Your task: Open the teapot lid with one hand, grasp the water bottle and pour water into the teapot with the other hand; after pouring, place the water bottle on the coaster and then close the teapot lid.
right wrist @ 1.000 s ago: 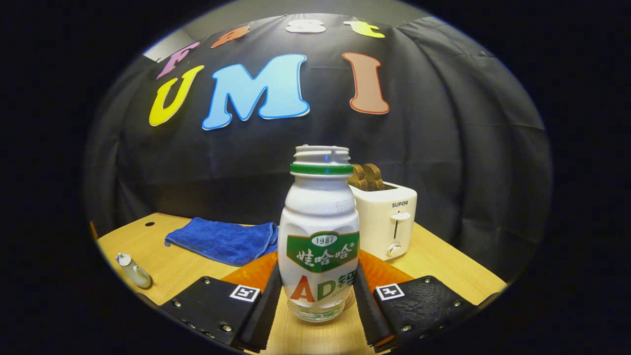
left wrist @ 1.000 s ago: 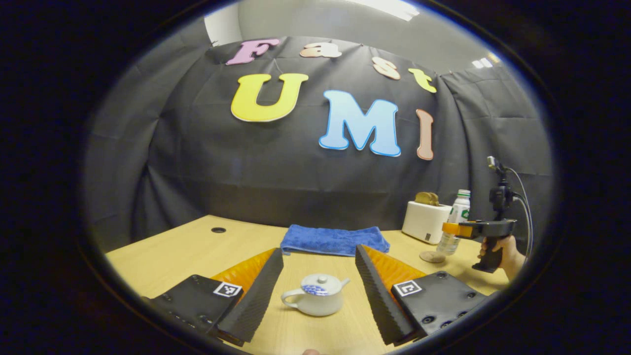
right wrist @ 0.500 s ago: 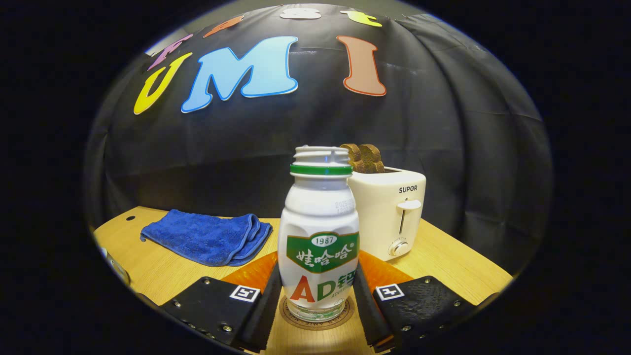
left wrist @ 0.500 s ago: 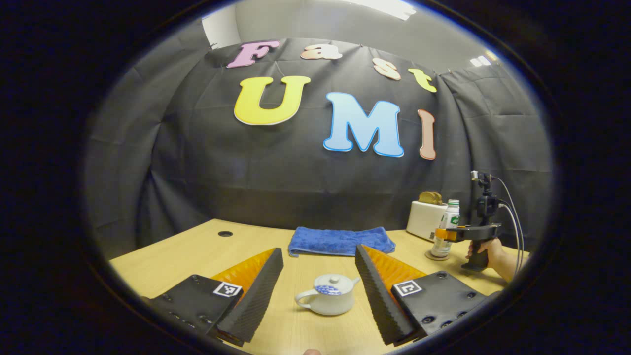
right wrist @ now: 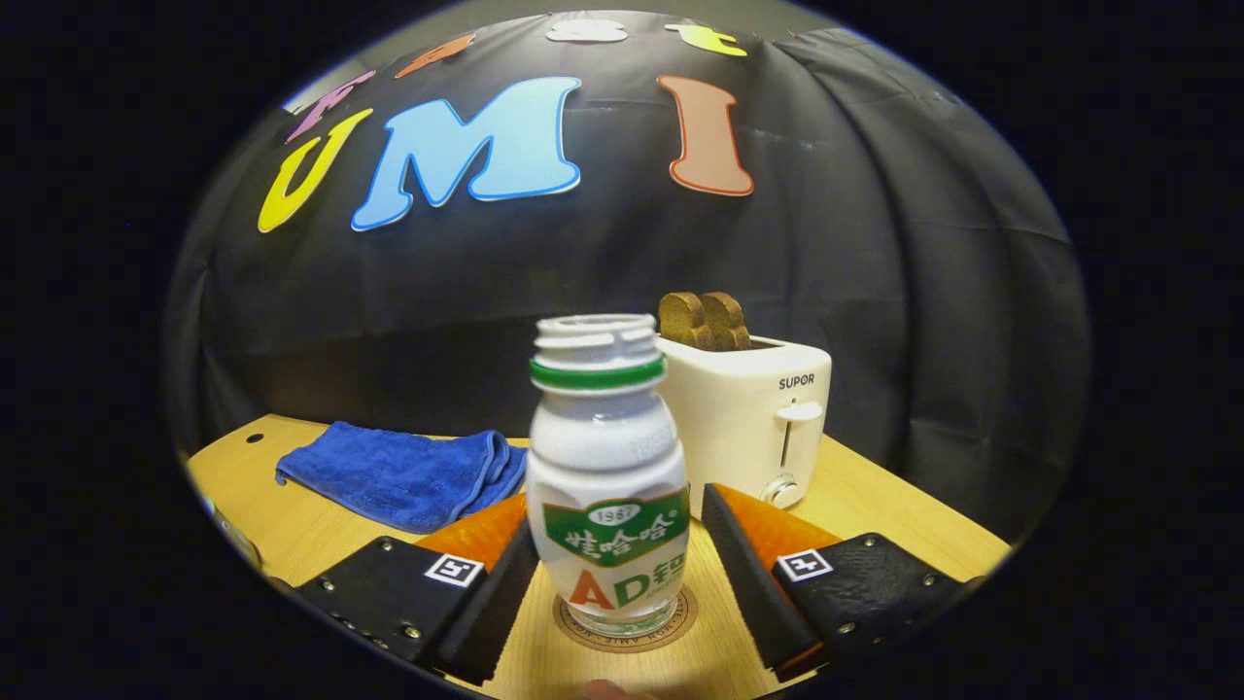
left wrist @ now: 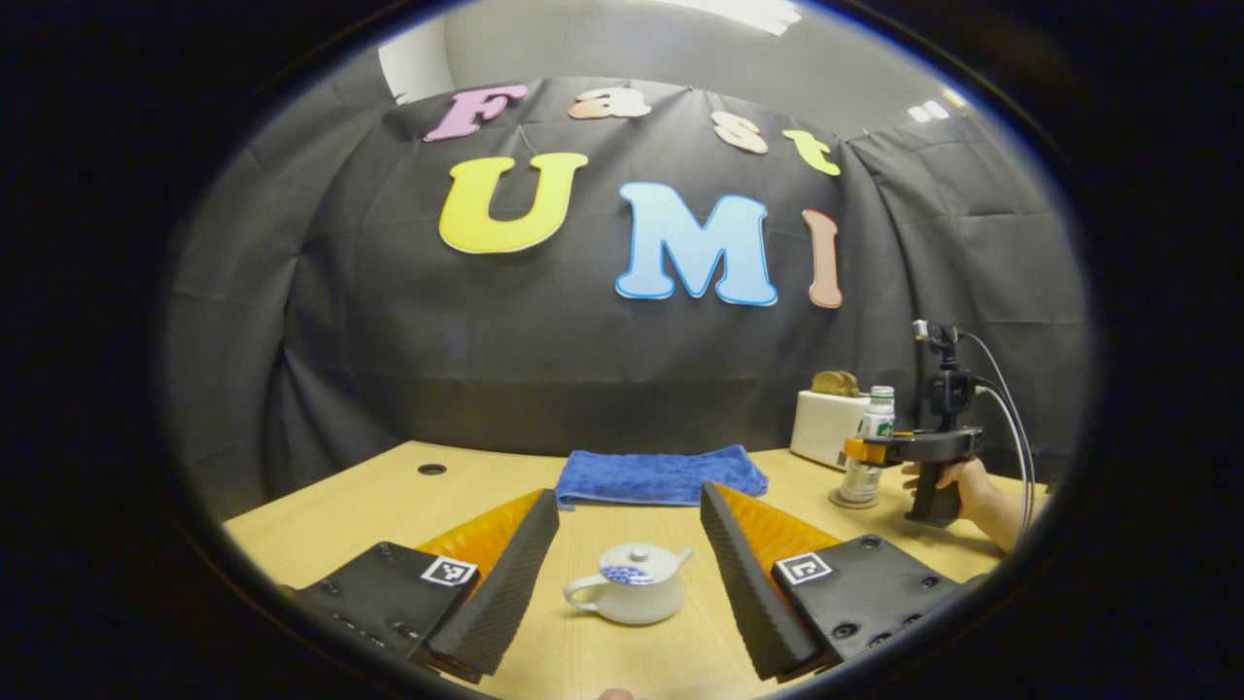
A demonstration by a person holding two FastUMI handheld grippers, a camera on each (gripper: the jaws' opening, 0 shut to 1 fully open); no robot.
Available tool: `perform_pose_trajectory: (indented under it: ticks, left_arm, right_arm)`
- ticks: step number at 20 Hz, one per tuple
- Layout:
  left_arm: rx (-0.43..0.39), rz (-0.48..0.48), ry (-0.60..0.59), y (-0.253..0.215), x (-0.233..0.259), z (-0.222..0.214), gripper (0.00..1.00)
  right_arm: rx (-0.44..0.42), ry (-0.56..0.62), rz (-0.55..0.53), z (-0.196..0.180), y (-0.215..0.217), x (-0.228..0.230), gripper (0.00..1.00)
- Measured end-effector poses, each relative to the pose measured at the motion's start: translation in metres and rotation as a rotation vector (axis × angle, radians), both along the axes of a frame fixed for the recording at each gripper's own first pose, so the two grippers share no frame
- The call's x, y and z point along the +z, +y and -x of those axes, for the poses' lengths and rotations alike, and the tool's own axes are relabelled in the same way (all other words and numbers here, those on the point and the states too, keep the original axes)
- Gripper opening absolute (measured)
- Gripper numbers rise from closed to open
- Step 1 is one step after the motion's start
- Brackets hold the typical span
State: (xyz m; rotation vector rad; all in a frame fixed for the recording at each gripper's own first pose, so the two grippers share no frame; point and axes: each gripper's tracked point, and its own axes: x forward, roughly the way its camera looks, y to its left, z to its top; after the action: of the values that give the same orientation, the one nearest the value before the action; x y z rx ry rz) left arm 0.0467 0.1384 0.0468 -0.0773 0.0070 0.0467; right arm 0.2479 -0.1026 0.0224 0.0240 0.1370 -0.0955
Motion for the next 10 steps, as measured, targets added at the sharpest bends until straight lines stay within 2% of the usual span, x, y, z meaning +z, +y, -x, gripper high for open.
perform_pose_trajectory:
  ticks: [5, 8, 10]
  left_arm:
    - [-0.016, 0.010, 0.001, -0.012, 0.000, 0.008, 0.99]
    - [-0.021, 0.025, 0.000, -0.022, -0.004, 0.015, 0.99]
    - [-0.031, 0.039, -0.004, -0.036, -0.012, 0.015, 0.99]
  right_arm:
    - [0.016, -0.046, 0.018, 0.033, 0.009, 0.028, 0.96]
    - [-0.003, -0.086, 0.033, 0.075, 0.017, 0.045, 0.96]
    - [0.023, -0.090, 0.034, 0.110, 0.039, 0.045, 0.95]
